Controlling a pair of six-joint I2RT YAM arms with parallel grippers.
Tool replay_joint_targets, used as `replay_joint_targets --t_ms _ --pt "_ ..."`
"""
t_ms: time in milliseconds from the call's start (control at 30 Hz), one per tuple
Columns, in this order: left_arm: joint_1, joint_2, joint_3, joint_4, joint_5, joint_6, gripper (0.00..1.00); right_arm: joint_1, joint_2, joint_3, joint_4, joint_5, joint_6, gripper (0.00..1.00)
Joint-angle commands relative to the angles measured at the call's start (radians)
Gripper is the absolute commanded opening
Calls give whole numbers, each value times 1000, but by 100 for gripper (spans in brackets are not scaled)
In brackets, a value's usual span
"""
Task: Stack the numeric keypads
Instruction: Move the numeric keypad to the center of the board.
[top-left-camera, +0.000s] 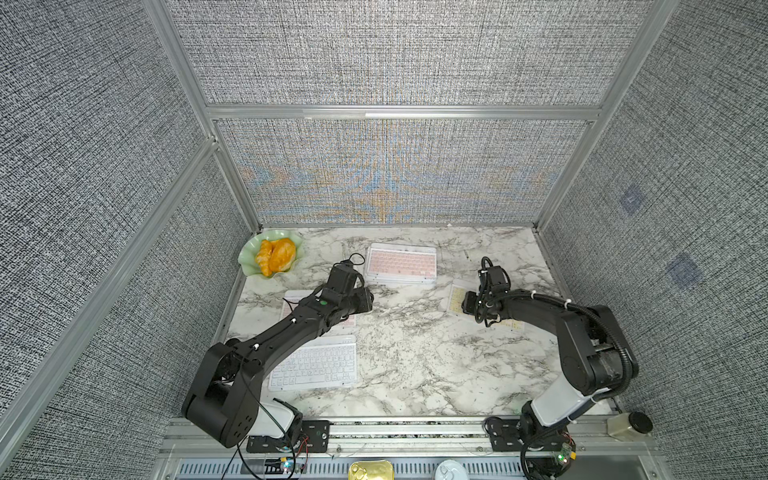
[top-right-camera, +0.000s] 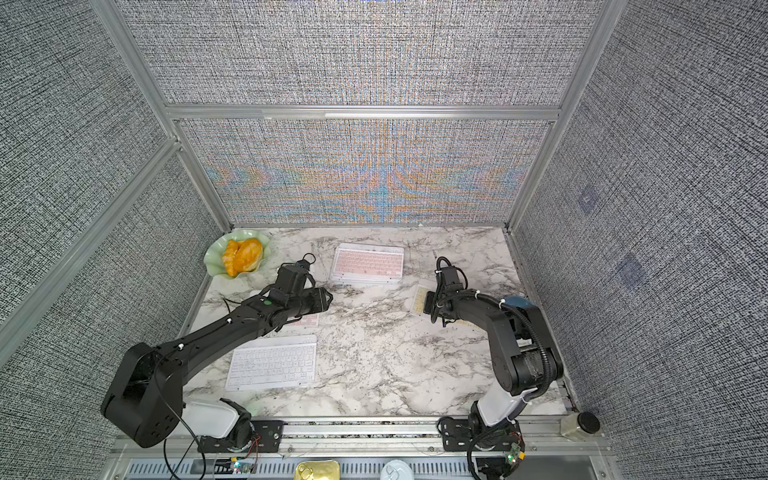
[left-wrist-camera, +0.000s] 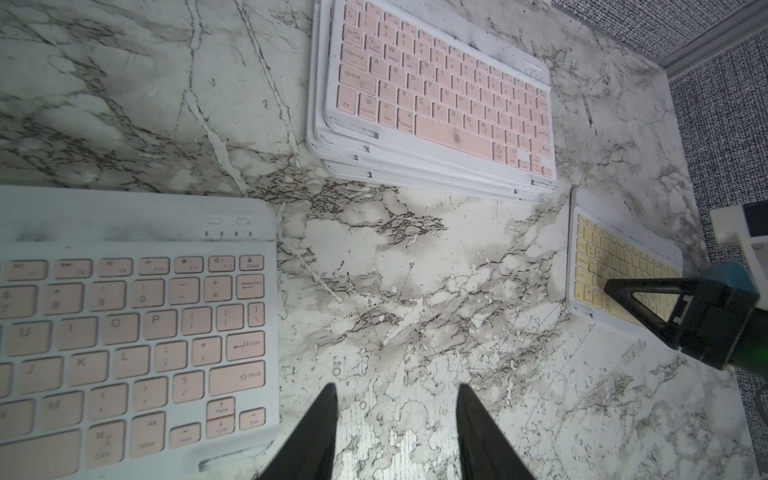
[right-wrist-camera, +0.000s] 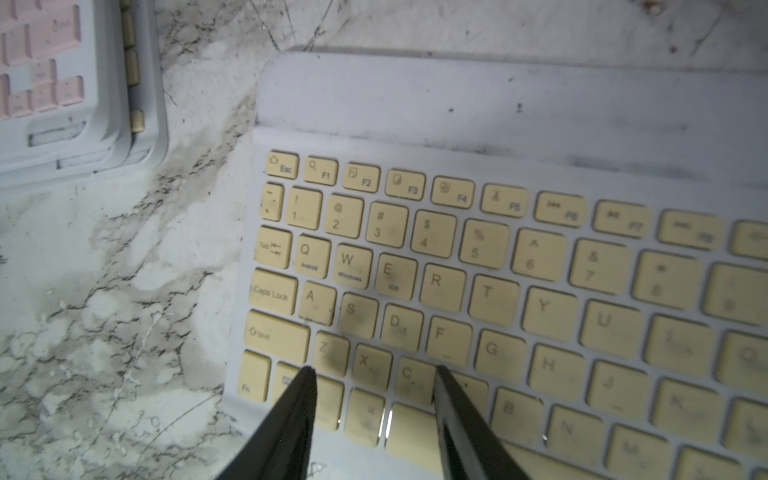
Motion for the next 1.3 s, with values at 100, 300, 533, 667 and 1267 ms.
replay_joint_targets --t_ms 100,300,533,667,1267 --pt "0 -5 -11 12 4 -6 48 87 16 -41 -39 -40 26 49" --pt "-3 -10 -22 19 8 -8 48 166 -10 -81 -57 -21 54 48" --pt "-3 -18 -38 19 0 -6 48 260 -39 -149 -50 -12 120 48" --pt "-3 -20 -52 28 4 -13 48 309 -52 -183 -43 -3 163 48" --pt "-38 -18 -81 21 0 -17 47 585 9 -133 8 -33 294 48"
